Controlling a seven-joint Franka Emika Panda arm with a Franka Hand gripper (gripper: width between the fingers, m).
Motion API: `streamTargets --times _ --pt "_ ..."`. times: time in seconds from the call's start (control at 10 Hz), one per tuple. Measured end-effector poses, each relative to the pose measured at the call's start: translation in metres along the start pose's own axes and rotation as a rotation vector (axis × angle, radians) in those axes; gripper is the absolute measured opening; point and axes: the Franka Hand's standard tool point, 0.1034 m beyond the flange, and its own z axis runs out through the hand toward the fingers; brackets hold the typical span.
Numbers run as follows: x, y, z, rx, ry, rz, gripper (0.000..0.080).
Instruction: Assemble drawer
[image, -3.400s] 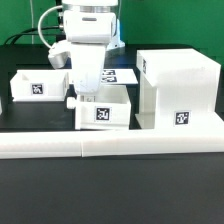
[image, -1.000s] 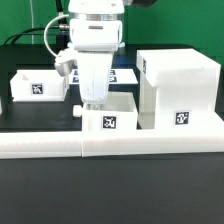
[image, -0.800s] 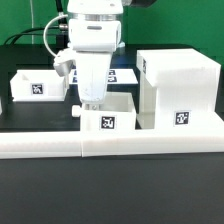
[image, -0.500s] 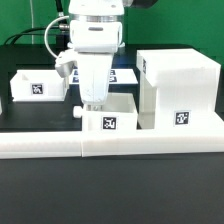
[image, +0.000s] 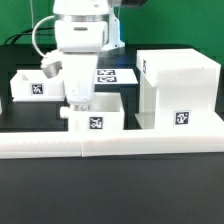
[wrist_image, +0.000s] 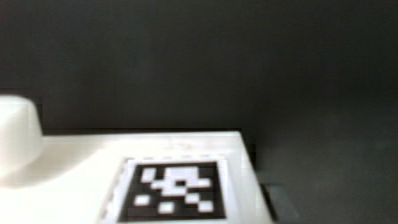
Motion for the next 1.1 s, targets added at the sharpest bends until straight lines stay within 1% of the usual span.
streamTargets --times 0.1,0.3,0.5,0.6,0.7,0.8,1.0,1.1 --pt "0.001 0.000 0.000 0.000 0.003 0.026 0.0042" --pt "0.012 0.003 -0.002 0.001 0.006 0.045 0.0042" --pt "0.008 0.001 -0.001 0.004 0.005 0.053 0.0042" --pt "0.009 0.001 -0.001 0.005 0.006 0.051 0.0042" --pt "0.016 0.003 -0.002 0.013 0.009 0.039 0.0042" --pt "0.021 0.006 -0.003 0.012 0.011 0.014 0.0042" --pt "0.018 0.005 -0.002 0.014 0.010 0.023 0.0042" --pt "0.020 0.005 -0.003 0.016 0.010 0.026 0.0042"
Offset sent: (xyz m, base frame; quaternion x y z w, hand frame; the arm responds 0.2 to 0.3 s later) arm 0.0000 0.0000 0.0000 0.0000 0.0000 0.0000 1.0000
